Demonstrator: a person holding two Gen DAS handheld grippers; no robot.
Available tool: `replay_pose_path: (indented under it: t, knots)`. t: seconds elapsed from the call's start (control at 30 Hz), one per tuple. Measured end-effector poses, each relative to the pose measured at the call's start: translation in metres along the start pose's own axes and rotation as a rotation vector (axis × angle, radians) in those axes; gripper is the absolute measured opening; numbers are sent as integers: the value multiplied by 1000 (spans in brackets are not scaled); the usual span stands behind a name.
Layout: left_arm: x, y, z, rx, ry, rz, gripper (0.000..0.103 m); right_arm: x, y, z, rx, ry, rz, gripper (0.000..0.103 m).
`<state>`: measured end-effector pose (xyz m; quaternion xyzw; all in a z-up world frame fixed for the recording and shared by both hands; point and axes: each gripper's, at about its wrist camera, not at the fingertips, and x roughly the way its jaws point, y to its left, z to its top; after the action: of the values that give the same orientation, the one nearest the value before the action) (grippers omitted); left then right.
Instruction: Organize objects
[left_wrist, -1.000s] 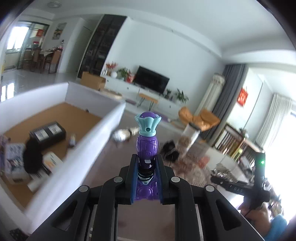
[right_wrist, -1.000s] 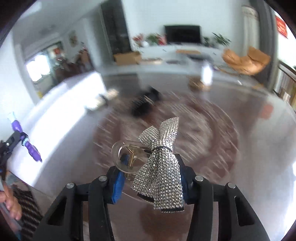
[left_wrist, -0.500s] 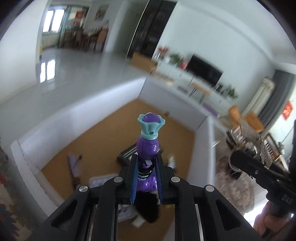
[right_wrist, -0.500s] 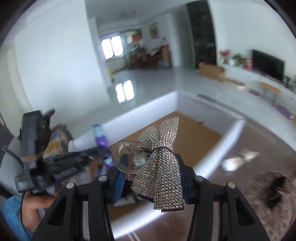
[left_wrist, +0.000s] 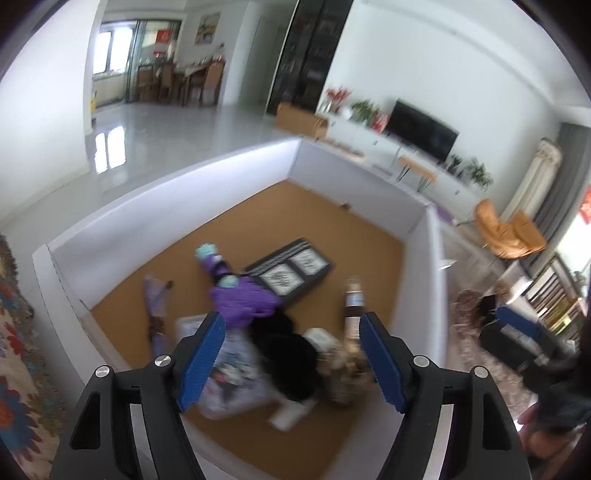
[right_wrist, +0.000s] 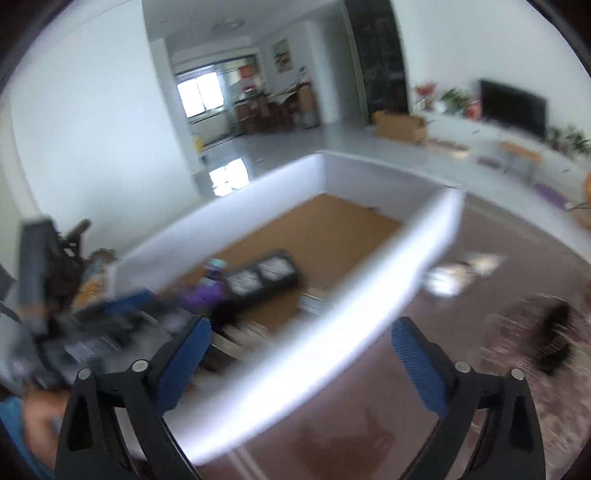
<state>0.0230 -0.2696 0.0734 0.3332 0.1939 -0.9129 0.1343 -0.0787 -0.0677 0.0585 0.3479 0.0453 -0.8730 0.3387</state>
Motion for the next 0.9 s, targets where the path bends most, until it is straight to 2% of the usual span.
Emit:
replay_pose_path:
  t: [0.13, 0.27, 0.33, 0.4, 0.53, 0.67, 0.9]
  knots:
    - [-18, -40, -16, 22, -36, -122, 74, -28, -59, -56, 64, 29, -153, 101]
    - [-33, -108, -38, 143, -5, -317, 75, -54, -123, -122, 96, 122, -341, 101]
    - [-37, -136, -51, 207, 21, -381, 78, -73, -145, -146, 108, 148, -406, 101]
    - [-35, -169, -71, 280, 41, -421, 87, -92, -167, -168, 131, 178, -461, 101]
    - [-20, -216, -106, 403, 99, -415, 87, -122, -194, -197, 211, 196, -508, 101]
    - [11, -242, -135, 465, 182, -363, 87, -132, -204, -201, 258, 176, -507, 101]
    - [55, -235, -155, 496, 234, -231, 87, -119, -201, -197, 237, 202, -503, 103]
